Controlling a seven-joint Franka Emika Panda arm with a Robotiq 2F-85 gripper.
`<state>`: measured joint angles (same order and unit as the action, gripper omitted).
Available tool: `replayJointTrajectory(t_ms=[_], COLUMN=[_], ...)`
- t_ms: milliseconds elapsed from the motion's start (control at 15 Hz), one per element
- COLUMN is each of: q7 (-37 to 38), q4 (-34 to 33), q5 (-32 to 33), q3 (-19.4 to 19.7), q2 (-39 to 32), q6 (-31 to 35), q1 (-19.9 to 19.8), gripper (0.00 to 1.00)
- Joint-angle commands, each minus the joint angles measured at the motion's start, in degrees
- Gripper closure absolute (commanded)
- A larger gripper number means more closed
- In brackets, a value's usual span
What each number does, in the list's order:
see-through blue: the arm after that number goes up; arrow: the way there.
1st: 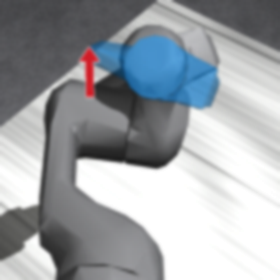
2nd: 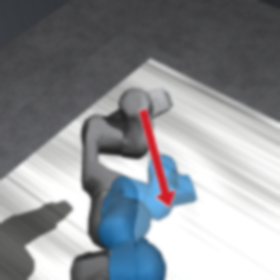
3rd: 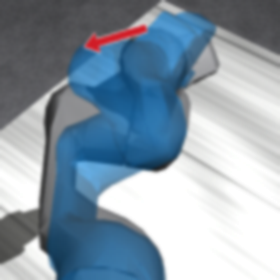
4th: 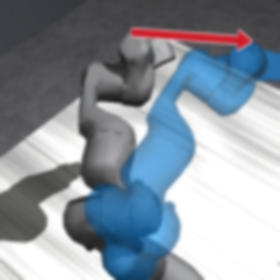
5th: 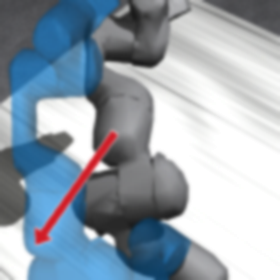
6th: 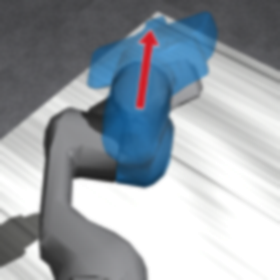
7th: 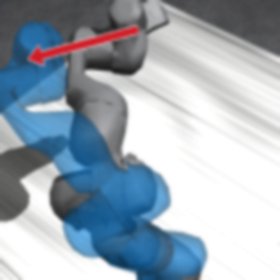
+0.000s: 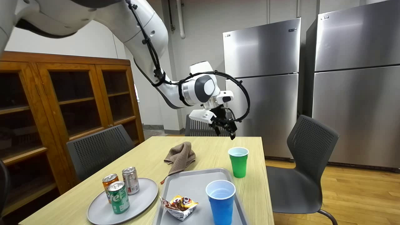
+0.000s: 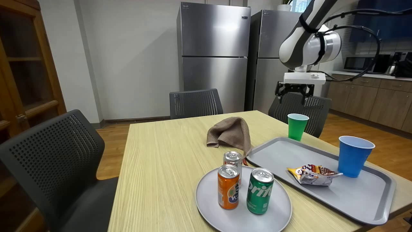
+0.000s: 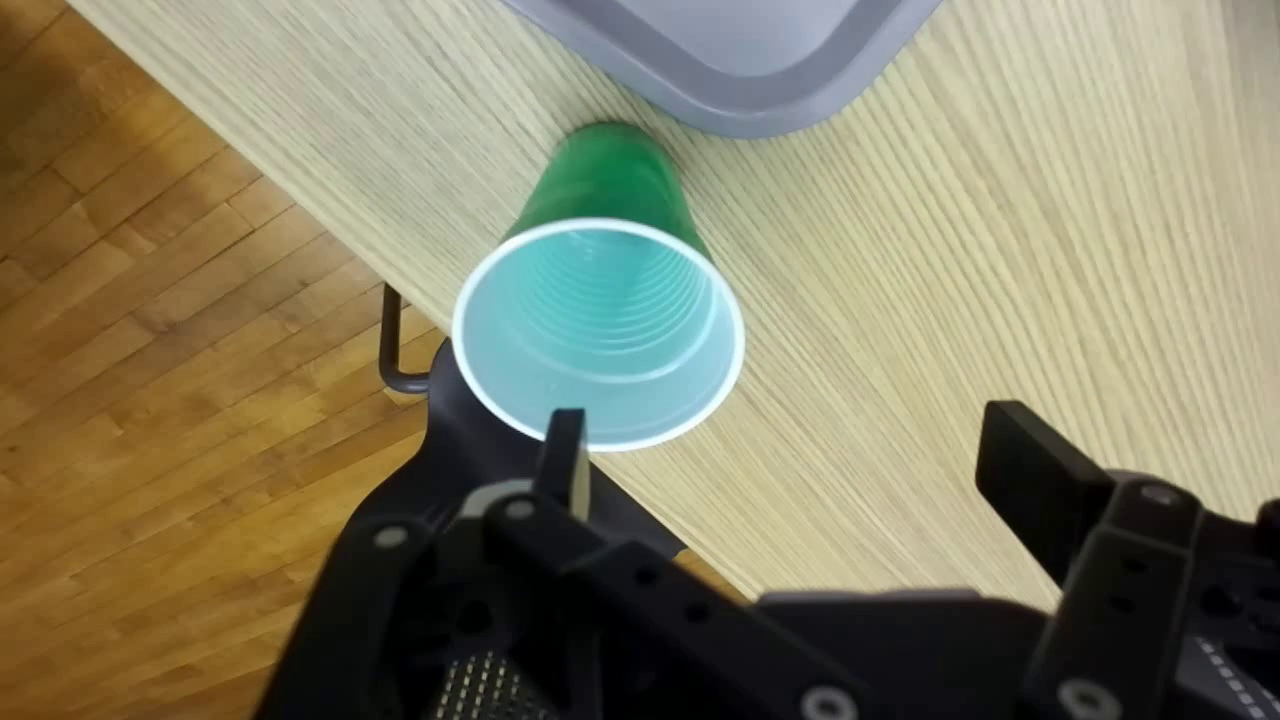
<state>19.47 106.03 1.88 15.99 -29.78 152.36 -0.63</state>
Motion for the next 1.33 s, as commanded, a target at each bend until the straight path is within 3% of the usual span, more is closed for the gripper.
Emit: replayJointTrajectory(t_ms=[0,1267], q7=[-3.66,-15.45], q4=[8.70,34.50], q5=[-1.07,-1.08], q3=[-2.72,-4.47], q2=[9.01,30.48], q6=[-1.82,-3.03], q1=[-1.94,-4.46], gripper=[0.00,0.00])
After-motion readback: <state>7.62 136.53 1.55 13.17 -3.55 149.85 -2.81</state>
